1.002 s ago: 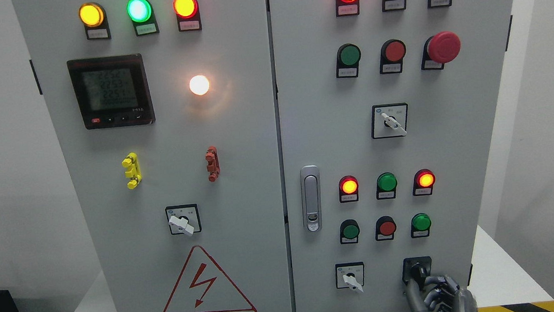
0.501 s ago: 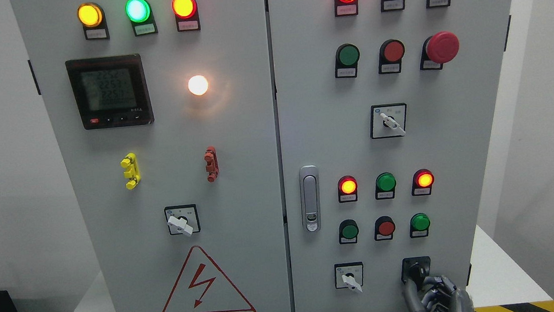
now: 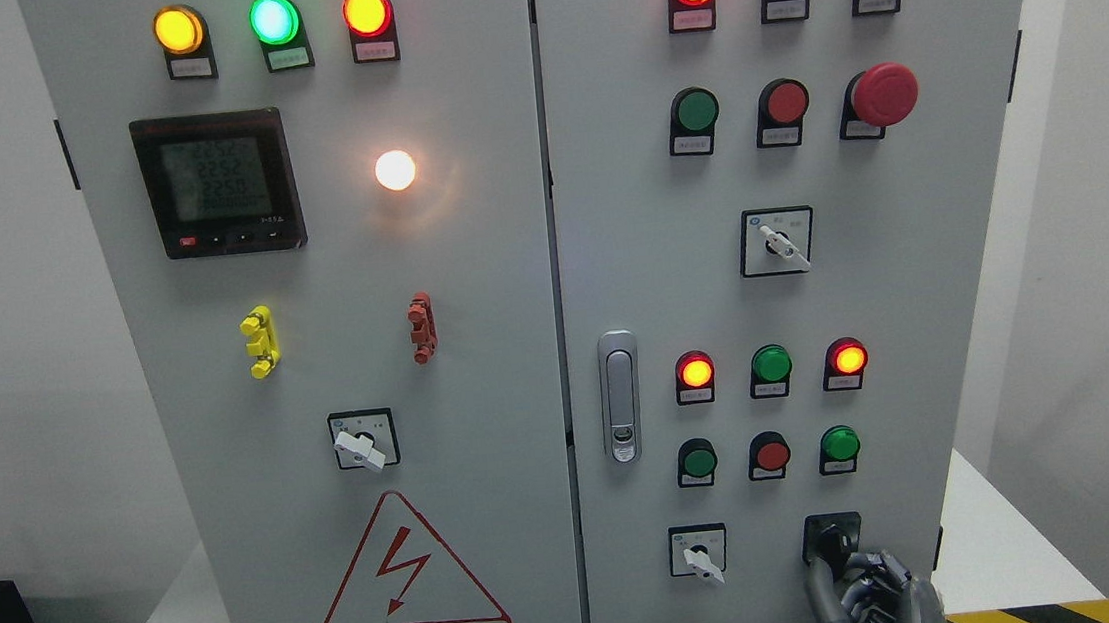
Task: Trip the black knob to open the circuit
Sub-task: 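Twist the black knob with the right hand to switch it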
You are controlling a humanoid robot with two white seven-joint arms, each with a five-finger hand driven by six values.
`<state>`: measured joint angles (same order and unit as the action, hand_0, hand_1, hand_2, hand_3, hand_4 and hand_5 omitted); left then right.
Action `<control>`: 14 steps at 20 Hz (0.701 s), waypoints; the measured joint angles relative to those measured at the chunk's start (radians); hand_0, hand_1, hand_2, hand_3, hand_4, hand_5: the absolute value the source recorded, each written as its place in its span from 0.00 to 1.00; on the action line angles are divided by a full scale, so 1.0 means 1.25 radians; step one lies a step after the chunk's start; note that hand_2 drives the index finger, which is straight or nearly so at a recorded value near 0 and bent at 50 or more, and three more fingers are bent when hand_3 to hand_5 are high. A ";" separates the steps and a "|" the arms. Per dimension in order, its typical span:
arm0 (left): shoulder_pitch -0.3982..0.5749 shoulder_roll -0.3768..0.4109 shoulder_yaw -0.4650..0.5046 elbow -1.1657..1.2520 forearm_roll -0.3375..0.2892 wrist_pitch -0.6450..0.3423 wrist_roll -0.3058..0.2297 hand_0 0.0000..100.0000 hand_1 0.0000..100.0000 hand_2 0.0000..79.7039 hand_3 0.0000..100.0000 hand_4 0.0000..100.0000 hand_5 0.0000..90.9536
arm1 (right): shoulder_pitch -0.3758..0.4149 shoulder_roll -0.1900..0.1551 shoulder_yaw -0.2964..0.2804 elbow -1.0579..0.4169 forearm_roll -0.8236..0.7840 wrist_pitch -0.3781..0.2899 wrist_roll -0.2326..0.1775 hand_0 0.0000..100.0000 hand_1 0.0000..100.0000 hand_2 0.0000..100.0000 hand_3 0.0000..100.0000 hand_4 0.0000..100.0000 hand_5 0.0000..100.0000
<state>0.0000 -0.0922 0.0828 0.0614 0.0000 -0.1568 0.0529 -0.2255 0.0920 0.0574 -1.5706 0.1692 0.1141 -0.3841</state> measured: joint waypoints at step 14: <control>0.000 0.000 0.000 0.000 0.000 0.000 0.000 0.12 0.39 0.00 0.00 0.00 0.00 | 0.000 0.000 0.003 -0.003 -0.046 -0.001 0.000 0.52 0.69 0.62 0.91 0.94 0.96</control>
<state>0.0000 -0.0921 0.0828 0.0614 0.0000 -0.1568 0.0529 -0.2261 0.0920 0.0617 -1.5738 0.1121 0.1129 -0.3840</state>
